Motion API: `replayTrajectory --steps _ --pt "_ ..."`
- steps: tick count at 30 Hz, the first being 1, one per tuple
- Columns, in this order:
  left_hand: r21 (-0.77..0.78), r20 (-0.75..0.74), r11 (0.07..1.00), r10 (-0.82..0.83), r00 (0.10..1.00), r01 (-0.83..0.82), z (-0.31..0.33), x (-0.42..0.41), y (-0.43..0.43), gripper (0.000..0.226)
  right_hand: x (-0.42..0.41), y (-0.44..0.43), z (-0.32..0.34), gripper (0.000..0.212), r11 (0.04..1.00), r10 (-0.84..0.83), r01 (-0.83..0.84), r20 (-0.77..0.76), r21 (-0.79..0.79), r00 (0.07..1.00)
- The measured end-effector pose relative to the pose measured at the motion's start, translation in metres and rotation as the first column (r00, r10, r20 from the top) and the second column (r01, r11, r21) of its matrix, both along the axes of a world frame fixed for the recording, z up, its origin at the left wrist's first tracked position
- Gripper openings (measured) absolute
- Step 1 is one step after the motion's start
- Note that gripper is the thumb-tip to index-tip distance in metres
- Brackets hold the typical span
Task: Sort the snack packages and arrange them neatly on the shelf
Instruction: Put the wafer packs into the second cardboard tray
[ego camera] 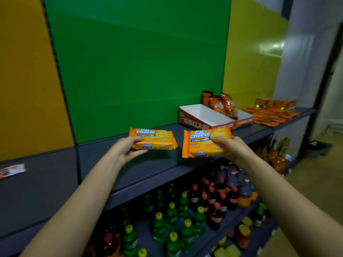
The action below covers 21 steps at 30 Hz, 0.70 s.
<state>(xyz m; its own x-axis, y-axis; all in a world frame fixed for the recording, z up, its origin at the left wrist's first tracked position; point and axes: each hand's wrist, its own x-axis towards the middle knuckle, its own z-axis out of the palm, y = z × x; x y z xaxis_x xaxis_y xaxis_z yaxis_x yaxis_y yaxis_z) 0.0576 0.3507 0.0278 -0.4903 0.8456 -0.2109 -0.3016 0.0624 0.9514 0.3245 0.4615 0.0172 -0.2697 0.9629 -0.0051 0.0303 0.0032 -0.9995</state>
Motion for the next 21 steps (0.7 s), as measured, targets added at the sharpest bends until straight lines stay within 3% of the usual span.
replayTrajectory --steps 10,16,21 --pt "0.050 0.044 0.994 -0.101 0.994 0.099 0.000 0.114 0.105 0.008 0.117 0.072 0.005 0.031 0.996 -0.092 0.091 0.009 0.008 0.996" --pt "0.072 -0.007 0.991 -0.108 0.994 0.108 0.010 0.141 0.163 0.009 0.142 0.117 0.011 0.040 0.997 -0.082 0.083 -0.024 0.007 0.996" --pt "0.088 -0.041 0.991 -0.101 0.994 0.104 0.019 0.143 0.213 0.009 0.142 0.163 0.015 0.023 0.998 -0.061 0.062 -0.071 0.024 0.996"
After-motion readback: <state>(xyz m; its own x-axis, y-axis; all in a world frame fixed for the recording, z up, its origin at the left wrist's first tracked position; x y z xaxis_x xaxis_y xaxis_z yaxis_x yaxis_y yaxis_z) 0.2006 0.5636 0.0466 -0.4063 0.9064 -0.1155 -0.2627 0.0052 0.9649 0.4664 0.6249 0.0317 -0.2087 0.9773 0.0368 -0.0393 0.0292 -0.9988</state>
